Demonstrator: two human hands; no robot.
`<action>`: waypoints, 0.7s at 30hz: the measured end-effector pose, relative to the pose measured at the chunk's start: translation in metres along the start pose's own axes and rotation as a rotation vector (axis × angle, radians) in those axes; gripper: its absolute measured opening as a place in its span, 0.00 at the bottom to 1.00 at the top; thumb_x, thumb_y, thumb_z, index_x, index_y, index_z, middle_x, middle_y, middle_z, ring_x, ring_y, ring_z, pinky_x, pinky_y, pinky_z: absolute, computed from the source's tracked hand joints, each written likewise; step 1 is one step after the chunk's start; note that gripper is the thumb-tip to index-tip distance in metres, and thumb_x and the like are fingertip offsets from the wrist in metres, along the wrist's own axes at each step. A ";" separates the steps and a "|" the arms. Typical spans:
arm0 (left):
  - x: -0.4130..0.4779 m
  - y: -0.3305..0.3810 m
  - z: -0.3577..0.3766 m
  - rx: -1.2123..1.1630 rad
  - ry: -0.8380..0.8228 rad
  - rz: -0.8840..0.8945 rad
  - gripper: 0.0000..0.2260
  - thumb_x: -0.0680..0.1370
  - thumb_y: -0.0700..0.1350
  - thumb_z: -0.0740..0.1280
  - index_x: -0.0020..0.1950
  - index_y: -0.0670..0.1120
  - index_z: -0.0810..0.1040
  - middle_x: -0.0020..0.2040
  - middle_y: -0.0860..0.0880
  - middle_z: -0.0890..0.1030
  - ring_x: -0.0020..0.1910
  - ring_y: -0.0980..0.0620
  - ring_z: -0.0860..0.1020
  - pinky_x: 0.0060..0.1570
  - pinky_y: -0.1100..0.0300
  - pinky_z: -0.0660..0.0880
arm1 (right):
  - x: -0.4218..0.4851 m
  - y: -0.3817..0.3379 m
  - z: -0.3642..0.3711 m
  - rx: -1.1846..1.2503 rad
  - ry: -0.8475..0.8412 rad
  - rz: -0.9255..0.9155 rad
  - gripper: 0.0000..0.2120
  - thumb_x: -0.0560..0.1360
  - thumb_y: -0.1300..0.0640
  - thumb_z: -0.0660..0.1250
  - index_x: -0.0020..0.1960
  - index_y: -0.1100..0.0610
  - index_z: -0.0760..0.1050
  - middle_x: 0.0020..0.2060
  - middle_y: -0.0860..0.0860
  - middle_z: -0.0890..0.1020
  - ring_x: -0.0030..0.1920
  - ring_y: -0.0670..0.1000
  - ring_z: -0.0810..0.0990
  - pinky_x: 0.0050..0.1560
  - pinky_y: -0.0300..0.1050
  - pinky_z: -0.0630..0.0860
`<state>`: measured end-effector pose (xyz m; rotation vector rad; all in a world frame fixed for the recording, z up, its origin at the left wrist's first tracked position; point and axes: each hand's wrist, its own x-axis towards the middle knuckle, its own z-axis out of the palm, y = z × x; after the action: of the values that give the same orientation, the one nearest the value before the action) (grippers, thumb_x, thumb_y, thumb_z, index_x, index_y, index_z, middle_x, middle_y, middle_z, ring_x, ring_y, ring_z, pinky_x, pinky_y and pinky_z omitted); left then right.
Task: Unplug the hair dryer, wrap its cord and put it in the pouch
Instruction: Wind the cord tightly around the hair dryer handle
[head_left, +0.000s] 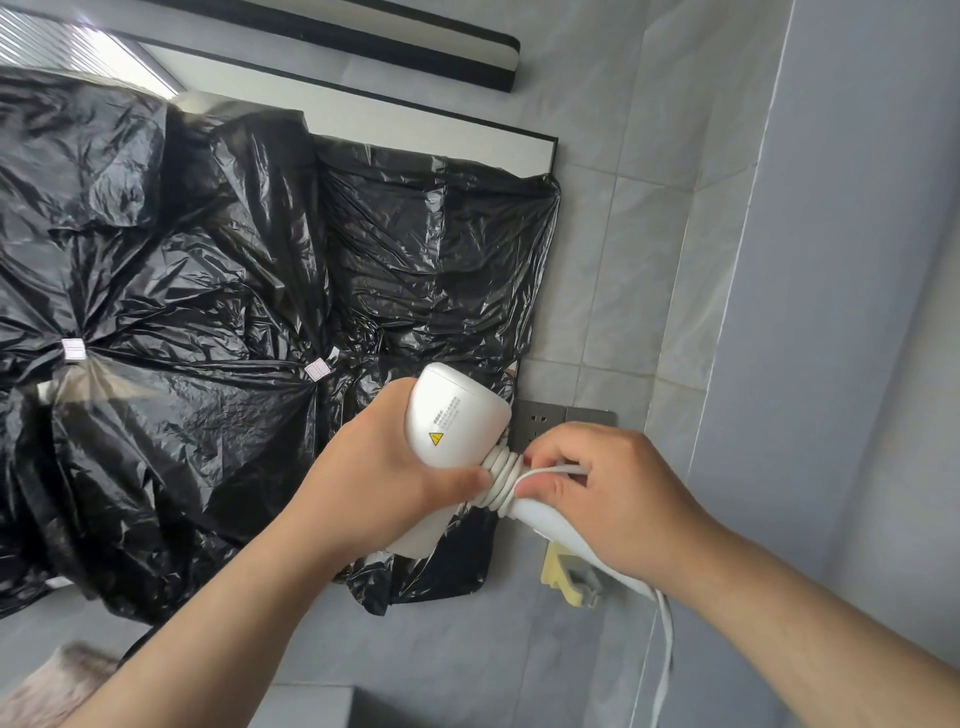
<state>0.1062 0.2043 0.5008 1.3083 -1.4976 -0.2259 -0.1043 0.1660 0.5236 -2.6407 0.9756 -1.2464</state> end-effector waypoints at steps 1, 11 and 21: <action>0.000 0.000 0.000 -0.015 -0.009 -0.002 0.29 0.57 0.63 0.77 0.55 0.60 0.74 0.46 0.56 0.82 0.46 0.55 0.81 0.48 0.48 0.80 | 0.000 0.000 -0.001 0.002 0.001 0.029 0.06 0.69 0.49 0.74 0.39 0.47 0.77 0.41 0.41 0.82 0.45 0.42 0.79 0.46 0.40 0.75; -0.013 0.025 0.012 0.443 0.015 0.077 0.63 0.53 0.68 0.77 0.78 0.56 0.44 0.68 0.55 0.67 0.65 0.51 0.72 0.59 0.54 0.71 | 0.003 -0.002 -0.007 0.126 -0.070 0.238 0.10 0.69 0.54 0.76 0.35 0.52 0.75 0.41 0.47 0.85 0.44 0.45 0.81 0.48 0.47 0.77; -0.008 0.016 0.016 0.295 0.050 0.102 0.59 0.55 0.63 0.79 0.77 0.60 0.48 0.63 0.63 0.71 0.60 0.57 0.75 0.56 0.59 0.73 | 0.001 0.000 -0.009 0.284 -0.099 0.267 0.09 0.67 0.57 0.78 0.33 0.54 0.78 0.26 0.51 0.79 0.29 0.46 0.73 0.34 0.42 0.69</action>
<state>0.0833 0.2094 0.5009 1.4513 -1.5922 0.0978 -0.1105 0.1677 0.5304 -2.2487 1.0101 -1.0918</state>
